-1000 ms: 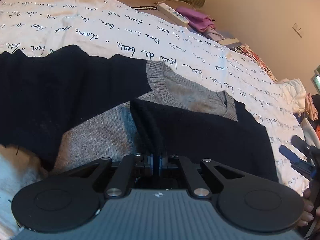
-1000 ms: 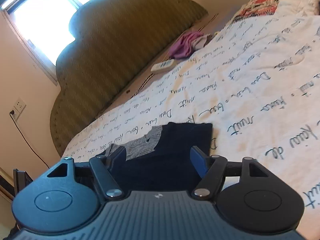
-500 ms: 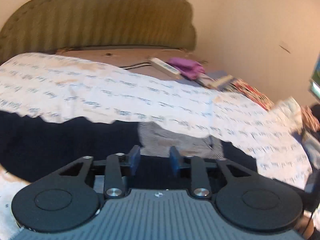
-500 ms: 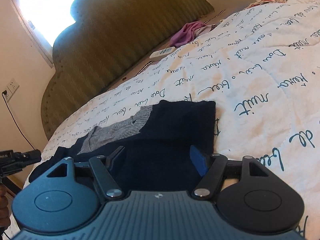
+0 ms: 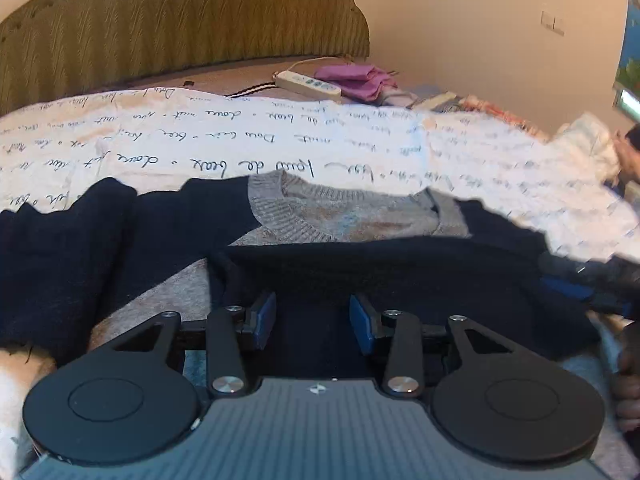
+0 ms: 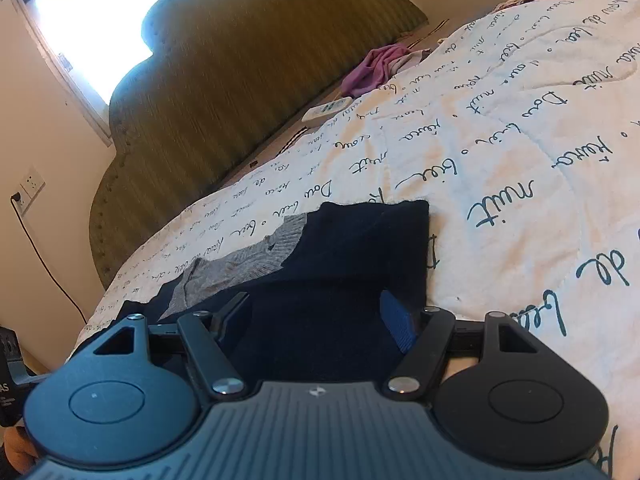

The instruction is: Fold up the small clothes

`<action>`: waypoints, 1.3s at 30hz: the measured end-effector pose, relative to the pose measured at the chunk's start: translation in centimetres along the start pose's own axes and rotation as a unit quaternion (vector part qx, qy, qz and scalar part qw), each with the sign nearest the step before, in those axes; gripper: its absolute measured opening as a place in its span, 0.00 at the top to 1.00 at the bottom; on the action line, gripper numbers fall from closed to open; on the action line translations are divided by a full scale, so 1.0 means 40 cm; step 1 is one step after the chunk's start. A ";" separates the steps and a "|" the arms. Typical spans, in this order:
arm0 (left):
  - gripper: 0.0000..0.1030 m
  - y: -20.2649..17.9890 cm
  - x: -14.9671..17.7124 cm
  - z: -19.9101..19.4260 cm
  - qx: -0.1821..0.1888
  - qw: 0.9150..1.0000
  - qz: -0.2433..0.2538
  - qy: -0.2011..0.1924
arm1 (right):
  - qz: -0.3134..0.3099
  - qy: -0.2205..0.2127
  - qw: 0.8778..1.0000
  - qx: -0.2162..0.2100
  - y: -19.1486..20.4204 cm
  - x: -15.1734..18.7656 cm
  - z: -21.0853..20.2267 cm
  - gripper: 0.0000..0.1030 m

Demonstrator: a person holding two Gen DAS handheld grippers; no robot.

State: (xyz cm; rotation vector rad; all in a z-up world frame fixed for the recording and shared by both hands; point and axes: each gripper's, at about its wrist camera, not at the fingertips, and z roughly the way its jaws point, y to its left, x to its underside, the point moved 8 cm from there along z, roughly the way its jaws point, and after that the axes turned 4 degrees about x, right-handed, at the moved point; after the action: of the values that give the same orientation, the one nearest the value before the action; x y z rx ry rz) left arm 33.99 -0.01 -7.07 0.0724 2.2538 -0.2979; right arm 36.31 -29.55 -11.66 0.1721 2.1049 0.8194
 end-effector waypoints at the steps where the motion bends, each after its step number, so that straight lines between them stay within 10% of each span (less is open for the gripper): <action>1: 0.53 0.016 -0.007 -0.031 0.007 1.000 -0.012 -0.013 | 0.000 0.000 1.000 0.000 -0.001 0.000 0.000 0.32; 5: 0.19 0.177 -0.051 -0.169 -0.025 0.991 -0.083 -0.102 | 0.005 0.000 1.000 -0.006 -0.003 -0.001 -0.002 0.32; 7: 0.19 0.322 -0.071 -0.219 -0.064 0.976 -0.160 -0.134 | 0.012 -0.001 1.000 -0.011 -0.005 -0.001 -0.004 0.32; 14: 0.20 0.789 0.009 -0.327 -0.138 0.860 -0.459 -0.176 | 0.016 -0.002 1.000 -0.014 -0.005 0.000 -0.006 0.32; 17: 0.26 0.863 0.030 -0.327 -0.109 0.838 -0.501 -0.185 | 0.017 -0.002 1.000 -0.014 -0.003 0.000 -0.005 0.32; 22: 0.36 0.879 -0.006 -0.314 -0.121 0.848 -0.479 -0.191 | 0.016 -0.002 1.000 -0.014 -0.003 0.000 -0.005 0.32; 24: 0.83 0.882 -0.008 -0.292 -0.138 0.861 -0.459 -0.172 | 0.018 -0.002 1.000 -0.015 -0.003 -0.001 -0.005 0.32; 29: 0.96 0.844 -0.025 -0.283 -0.198 0.880 -0.398 -0.168 | 0.022 -0.003 1.000 -0.017 -0.005 -0.002 -0.005 0.32; 34: 0.96 0.595 -0.158 -0.292 -0.182 0.935 -0.228 -0.203 | 0.028 -0.004 0.999 -0.021 -0.008 -0.002 -0.004 0.32; 39: 0.96 0.195 -0.195 -0.218 -0.074 0.978 -0.051 -0.190 | 0.035 -0.006 0.999 -0.025 -0.011 -0.002 -0.005 0.32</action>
State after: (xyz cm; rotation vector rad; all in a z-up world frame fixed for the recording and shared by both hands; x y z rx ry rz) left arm 33.67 10.02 2.78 -0.1681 1.8941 -0.1787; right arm 36.27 -30.03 -11.79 0.2248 2.0751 0.9095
